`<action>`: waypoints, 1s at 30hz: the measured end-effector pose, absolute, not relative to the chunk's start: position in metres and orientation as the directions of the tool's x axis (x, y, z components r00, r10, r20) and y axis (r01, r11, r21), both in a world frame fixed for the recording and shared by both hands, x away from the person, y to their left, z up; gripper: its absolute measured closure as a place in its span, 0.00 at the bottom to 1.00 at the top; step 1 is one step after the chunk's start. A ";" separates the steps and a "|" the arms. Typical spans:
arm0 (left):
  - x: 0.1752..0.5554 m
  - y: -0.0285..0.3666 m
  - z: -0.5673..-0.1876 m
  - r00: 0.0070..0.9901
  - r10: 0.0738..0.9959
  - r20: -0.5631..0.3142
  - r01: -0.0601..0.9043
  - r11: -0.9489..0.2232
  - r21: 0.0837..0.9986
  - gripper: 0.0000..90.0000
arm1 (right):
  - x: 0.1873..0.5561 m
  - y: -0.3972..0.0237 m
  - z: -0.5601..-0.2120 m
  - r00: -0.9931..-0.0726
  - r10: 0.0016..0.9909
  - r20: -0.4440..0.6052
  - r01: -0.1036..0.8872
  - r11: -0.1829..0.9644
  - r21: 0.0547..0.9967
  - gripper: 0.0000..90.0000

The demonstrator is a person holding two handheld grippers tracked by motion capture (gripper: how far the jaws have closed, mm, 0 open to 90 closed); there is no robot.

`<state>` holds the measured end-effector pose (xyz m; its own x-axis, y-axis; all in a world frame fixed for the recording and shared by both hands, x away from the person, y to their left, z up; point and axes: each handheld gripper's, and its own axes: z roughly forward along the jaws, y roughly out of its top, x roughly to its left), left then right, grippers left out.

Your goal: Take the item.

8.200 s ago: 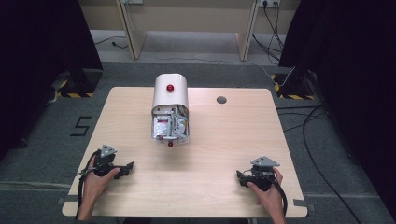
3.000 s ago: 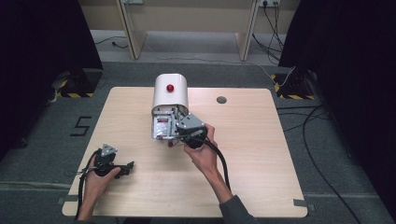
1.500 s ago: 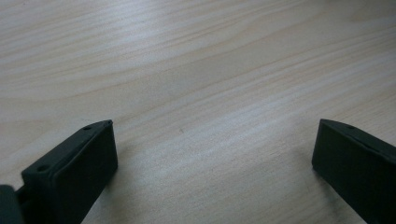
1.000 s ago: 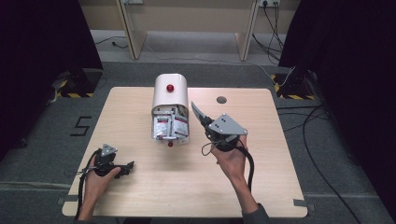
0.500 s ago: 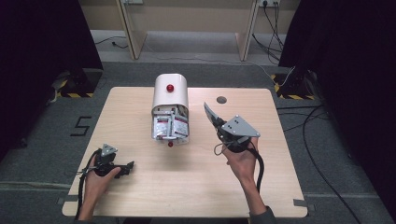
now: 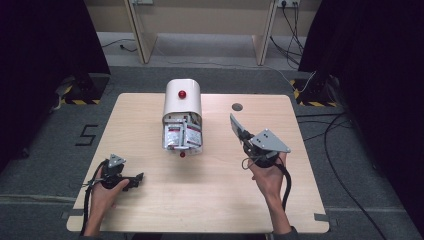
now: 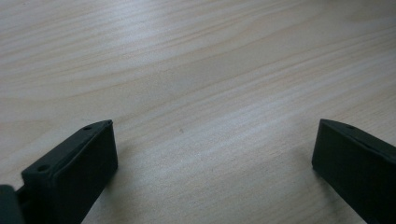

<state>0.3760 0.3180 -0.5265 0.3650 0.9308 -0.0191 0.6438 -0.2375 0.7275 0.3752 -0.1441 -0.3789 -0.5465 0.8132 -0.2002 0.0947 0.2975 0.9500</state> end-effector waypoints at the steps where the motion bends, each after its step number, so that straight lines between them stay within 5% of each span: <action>1: 0.376 0.318 -0.526 0.365 0.931 -0.019 0.644 -0.238 0.727 0.00 | 0.375 -0.146 -0.381 -0.544 0.814 -0.203 0.096 0.301 0.949 0.97; 30: 0.376 0.318 -0.526 0.365 0.931 -0.019 0.644 -0.238 0.727 0.00 | 0.380 -0.172 -0.418 -0.522 0.835 -0.172 0.177 0.303 0.936 0.97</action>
